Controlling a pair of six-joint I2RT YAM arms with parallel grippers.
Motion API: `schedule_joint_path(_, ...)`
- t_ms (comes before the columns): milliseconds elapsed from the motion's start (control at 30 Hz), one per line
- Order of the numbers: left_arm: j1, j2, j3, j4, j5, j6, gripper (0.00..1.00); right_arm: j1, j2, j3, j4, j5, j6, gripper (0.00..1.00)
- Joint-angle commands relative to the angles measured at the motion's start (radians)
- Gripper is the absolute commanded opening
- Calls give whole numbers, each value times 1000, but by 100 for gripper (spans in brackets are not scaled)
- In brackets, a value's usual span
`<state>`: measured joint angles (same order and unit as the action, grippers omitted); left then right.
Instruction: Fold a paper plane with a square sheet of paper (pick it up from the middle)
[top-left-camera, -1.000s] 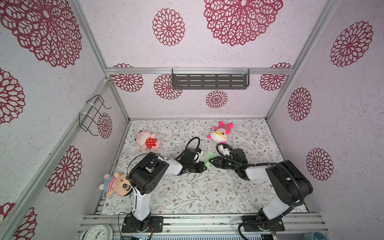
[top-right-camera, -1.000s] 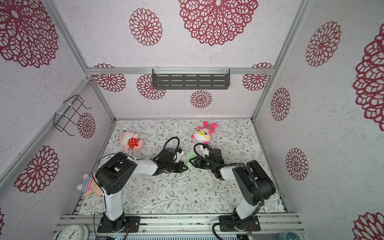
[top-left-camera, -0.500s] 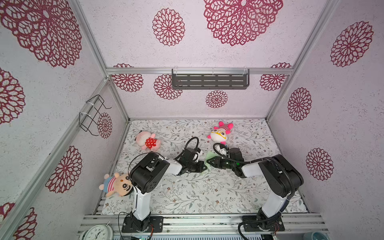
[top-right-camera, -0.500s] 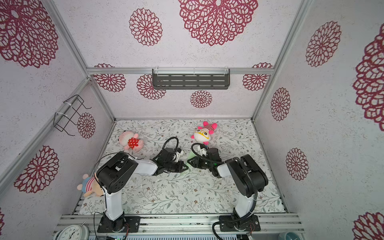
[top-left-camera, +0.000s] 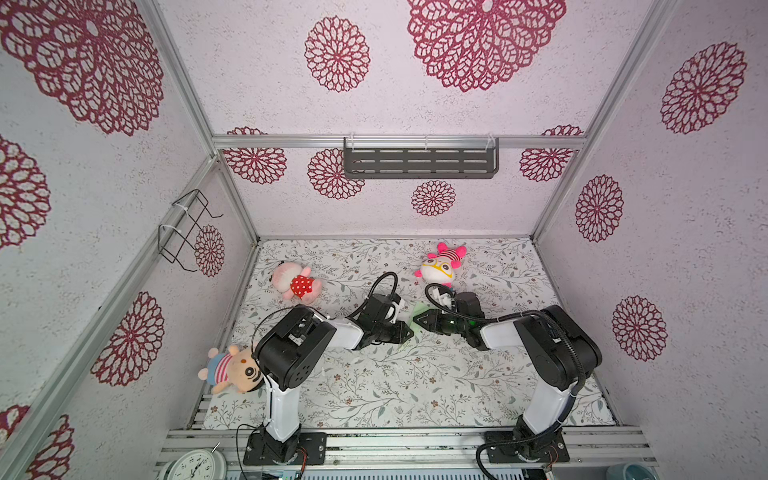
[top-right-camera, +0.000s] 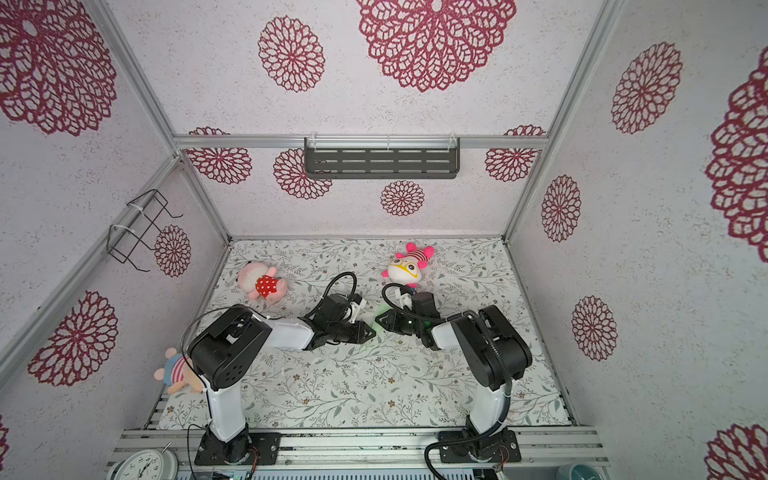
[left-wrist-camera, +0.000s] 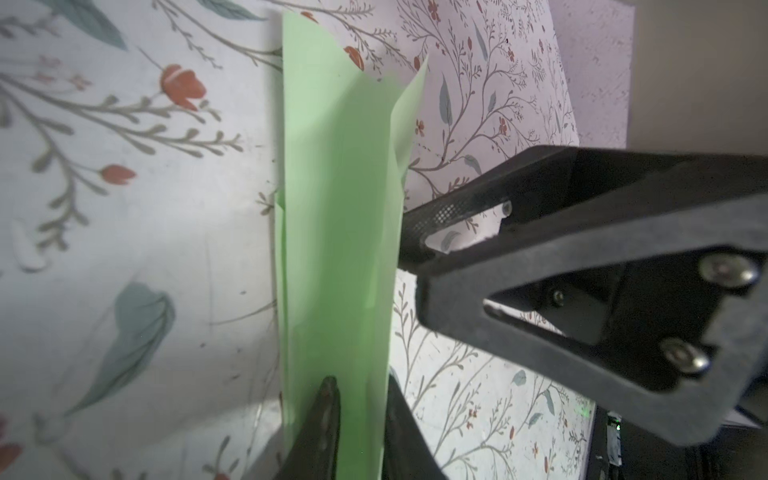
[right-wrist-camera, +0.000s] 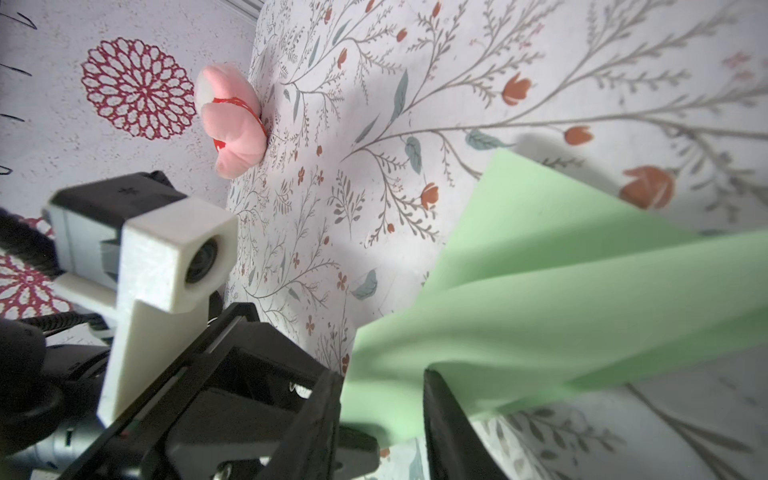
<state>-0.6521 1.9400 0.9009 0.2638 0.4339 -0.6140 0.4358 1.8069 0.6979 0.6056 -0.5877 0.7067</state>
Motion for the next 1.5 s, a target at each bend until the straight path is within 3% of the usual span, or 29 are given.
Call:
schedule_joint_path(0, -5, -37, 6, -28, -26, 42, 23, 4, 15, 28, -33, 14, -15, 38)
schedule_joint_path(533, -18, -35, 32, -98, -88, 92, 28, 4, 27, 46, -85, 32, -21, 38)
schedule_joint_path(1067, -20, -2, 30, -147, -141, 74, 13, 2, -121, 32, -87, 5, -87, 47)
schedule_joint_path(1367, -20, -1, 35, -181, -156, 63, 12, 6, -117, -5, -49, -30, -96, 46)
schedule_joint_path(1467, -19, 2, 50, -214, -159, 73, 12, 18, -102, -6, -41, -39, -90, 42)
